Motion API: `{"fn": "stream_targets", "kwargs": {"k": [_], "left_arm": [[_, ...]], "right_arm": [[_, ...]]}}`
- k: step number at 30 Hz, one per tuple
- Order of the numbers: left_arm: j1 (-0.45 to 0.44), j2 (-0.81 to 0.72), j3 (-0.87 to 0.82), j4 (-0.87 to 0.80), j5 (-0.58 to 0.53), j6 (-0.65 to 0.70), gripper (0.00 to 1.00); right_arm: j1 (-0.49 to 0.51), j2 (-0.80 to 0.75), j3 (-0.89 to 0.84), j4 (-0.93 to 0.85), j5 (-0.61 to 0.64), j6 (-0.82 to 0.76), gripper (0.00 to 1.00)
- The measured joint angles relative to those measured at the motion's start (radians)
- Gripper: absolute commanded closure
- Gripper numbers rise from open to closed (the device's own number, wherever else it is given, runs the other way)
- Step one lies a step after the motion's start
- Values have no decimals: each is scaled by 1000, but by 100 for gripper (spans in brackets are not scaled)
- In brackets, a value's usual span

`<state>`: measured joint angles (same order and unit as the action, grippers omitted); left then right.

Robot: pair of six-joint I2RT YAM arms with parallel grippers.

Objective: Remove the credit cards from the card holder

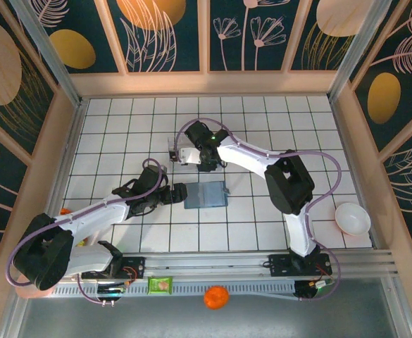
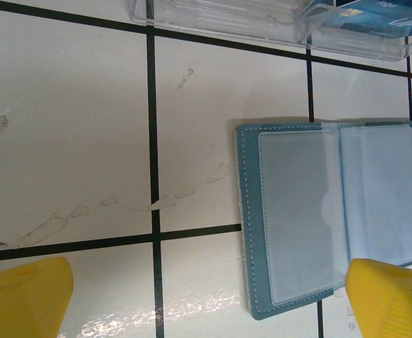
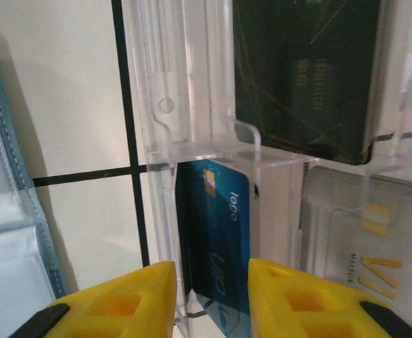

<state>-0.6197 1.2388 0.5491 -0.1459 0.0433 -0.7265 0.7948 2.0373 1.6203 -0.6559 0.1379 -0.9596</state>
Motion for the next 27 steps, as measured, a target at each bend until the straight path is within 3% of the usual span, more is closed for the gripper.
{"fn": "stream_targets", "kwargs": {"k": [8,16,18,21,27], "left_arm": [[0,-34,0,0,-21,-2,2],[1,-95,-30,8,-99,-23,1],[1,-101,-33,8,-121,-27,1],[1,-111,-33,7,-154,-27,1],[1,-141,-35,8,-187,-27,1]], "right_arm": [[-2,-101,-1,47,-55,89,60],[-26,-329,-222,354,-114,403,62],[-31,-375,-286,428,-117,525,71],[-32,-431,-363,478,-119,708,97],[-32,-459,-494,491,-140,985,100]]}}
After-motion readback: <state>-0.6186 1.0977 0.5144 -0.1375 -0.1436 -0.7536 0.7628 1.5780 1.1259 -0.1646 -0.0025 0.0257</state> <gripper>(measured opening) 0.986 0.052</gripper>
